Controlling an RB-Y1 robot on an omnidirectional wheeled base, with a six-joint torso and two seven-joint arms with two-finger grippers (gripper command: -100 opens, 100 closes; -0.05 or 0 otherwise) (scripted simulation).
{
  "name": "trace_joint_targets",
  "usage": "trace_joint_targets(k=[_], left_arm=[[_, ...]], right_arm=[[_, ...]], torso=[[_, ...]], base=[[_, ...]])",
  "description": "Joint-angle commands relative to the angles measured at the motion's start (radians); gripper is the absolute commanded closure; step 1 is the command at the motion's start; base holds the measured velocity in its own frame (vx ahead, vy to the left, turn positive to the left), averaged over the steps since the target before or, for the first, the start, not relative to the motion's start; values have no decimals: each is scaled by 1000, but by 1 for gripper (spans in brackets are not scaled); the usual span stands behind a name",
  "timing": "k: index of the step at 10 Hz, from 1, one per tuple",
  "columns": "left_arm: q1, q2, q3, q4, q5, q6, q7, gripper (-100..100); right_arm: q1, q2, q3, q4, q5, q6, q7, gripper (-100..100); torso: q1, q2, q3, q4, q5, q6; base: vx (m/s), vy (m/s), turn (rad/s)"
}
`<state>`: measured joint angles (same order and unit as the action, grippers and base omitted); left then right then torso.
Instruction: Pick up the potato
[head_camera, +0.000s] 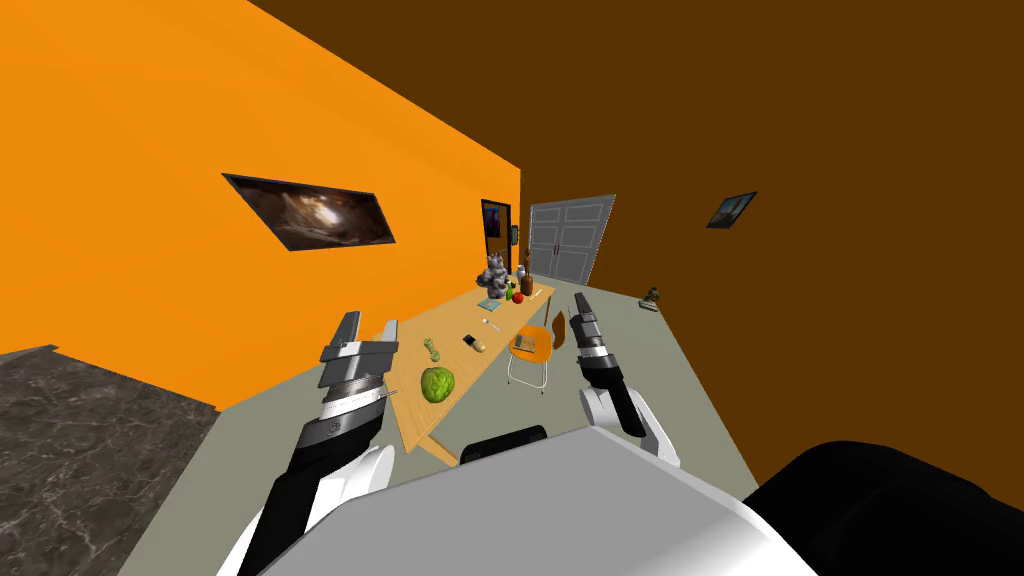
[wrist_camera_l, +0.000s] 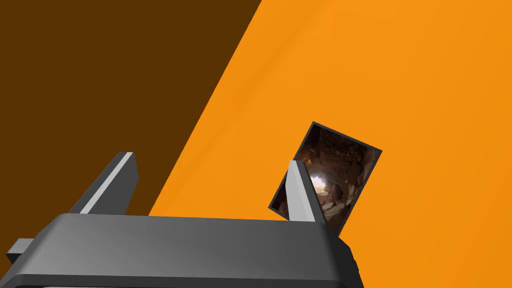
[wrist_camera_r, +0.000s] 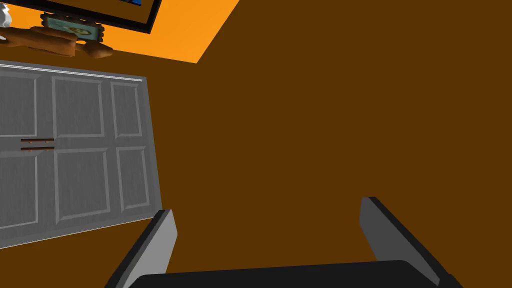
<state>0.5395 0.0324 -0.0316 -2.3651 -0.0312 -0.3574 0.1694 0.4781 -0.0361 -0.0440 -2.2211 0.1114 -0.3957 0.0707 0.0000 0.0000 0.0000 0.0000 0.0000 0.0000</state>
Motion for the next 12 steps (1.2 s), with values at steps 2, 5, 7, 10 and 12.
trace_joint_targets(k=[2, 5, 7, 10, 12], left_arm=[[-2, 51, -11, 27, 13, 4, 10, -100], [-5, 118, -31, 71, 34, 12, 28, -100], [-7, 171, -49, 109, 52, 19, 42, -100], [-10, 260, -82, 176, 85, 34, 67, -100], [-11, 318, -108, 226, 109, 46, 85, -100]], right_arm=[[0, 0, 0, 0, 0, 0, 0, 0], [0, 0, 0, 0, 0, 0, 0, 0], [0, 0, 0, 0, 0, 0, 0, 0], [0, 0, 0, 0, 0, 0, 0, 0], [0, 0, 0, 0, 0, 0, 0, 0]], torso=[[-1, 0, 0, 0, 0, 0], [-3, 0, 0, 0, -1, 0], [-2, 0, 0, 0, -1, 0], [-2, -1, -1, 0, 0, 0], [-1, -1, -1, 0, 0, 0]], base=[[-2, -26, -92], [-1, -41, -90], [4, -37, -144], [16, -31, -145], [18, -17, -189]])
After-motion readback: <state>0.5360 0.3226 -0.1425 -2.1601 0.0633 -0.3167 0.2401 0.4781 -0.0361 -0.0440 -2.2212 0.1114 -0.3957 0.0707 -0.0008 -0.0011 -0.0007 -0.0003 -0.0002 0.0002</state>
